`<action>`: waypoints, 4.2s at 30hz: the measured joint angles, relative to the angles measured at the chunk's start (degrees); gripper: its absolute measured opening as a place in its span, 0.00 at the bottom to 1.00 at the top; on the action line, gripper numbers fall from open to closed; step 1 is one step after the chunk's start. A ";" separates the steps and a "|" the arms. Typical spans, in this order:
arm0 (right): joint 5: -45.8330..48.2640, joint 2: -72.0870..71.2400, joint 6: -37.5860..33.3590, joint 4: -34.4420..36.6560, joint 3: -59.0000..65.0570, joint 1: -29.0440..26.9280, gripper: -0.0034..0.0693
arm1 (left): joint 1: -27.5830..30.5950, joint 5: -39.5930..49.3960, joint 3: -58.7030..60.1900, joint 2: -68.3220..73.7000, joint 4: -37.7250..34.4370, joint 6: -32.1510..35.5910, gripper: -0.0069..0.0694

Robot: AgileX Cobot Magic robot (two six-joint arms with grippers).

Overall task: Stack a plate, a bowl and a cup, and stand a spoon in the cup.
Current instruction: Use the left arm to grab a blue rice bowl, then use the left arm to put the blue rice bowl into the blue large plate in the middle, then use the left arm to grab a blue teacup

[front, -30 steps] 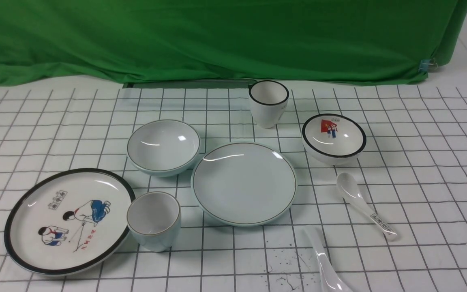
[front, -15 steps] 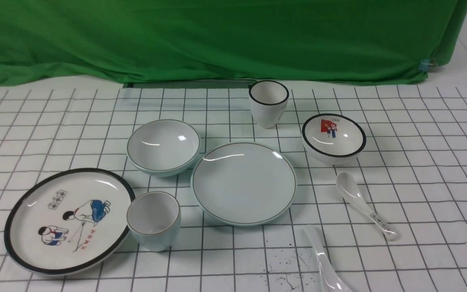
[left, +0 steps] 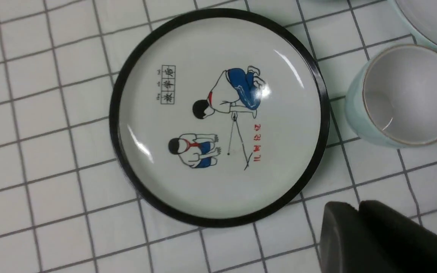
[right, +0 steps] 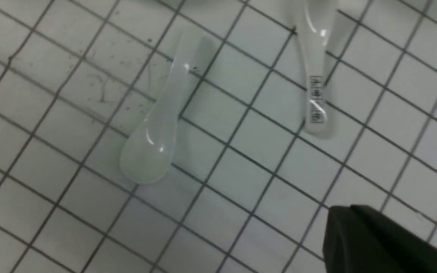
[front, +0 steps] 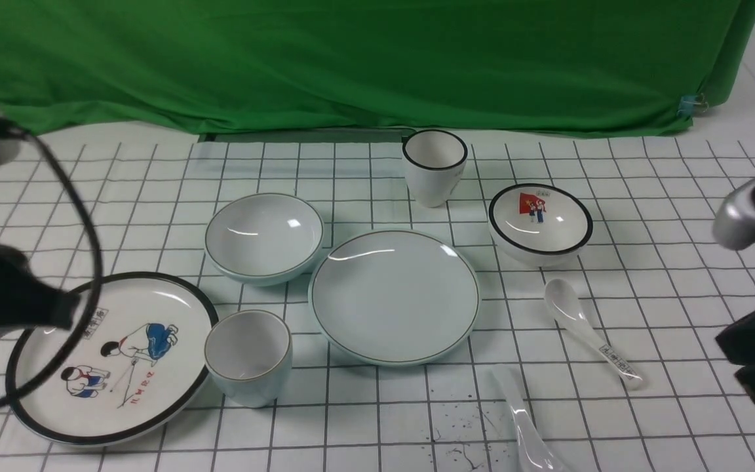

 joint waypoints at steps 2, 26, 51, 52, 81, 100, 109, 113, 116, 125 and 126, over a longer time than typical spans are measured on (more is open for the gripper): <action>-0.07 1.03 -0.11 0.06 -0.37 2.18 0.06 | 0.00 -1.28 -2.11 5.48 -0.84 -0.28 0.14; -5.22 1.50 2.06 -0.53 -0.54 6.05 0.06 | 1.58 -5.46 -40.30 55.92 -3.22 -1.53 0.64; -5.05 1.50 3.53 -1.09 -3.86 6.05 0.06 | -1.71 -1.26 -45.79 48.25 -13.57 9.45 0.09; -5.05 1.50 3.53 -1.09 -3.86 6.05 0.06 | -2.21 -1.08 -45.79 48.17 -14.00 9.63 0.09; -3.89 -1.88 1.67 -5.93 -8.95 6.05 0.10 | -12.38 -0.96 -48.91 63.29 -12.64 11.68 0.44; -5.72 -1.88 1.67 -6.13 -8.97 6.05 0.12 | -11.76 9.69 -29.78 33.31 3.58 1.38 0.85; -5.77 -1.88 1.67 -6.13 -9.02 6.05 0.12 | -11.76 -2.25 -12.69 33.49 0.36 1.20 0.85; -5.77 -1.88 1.67 -6.13 -9.02 6.05 0.12 | -11.76 -4.14 -11.90 35.15 0.25 1.06 0.83; -5.90 -1.88 1.67 -6.13 -9.02 6.05 0.12 | -11.76 -4.81 -11.90 36.91 0.25 1.06 0.76; -5.94 -1.88 1.67 -6.13 -9.02 6.05 0.12 | -11.70 -3.61 -13.33 38.46 0.43 1.62 0.13; -5.94 -1.88 1.67 -6.13 -9.02 6.05 0.12 | -11.70 -3.01 -14.50 37.62 0.51 1.89 0.10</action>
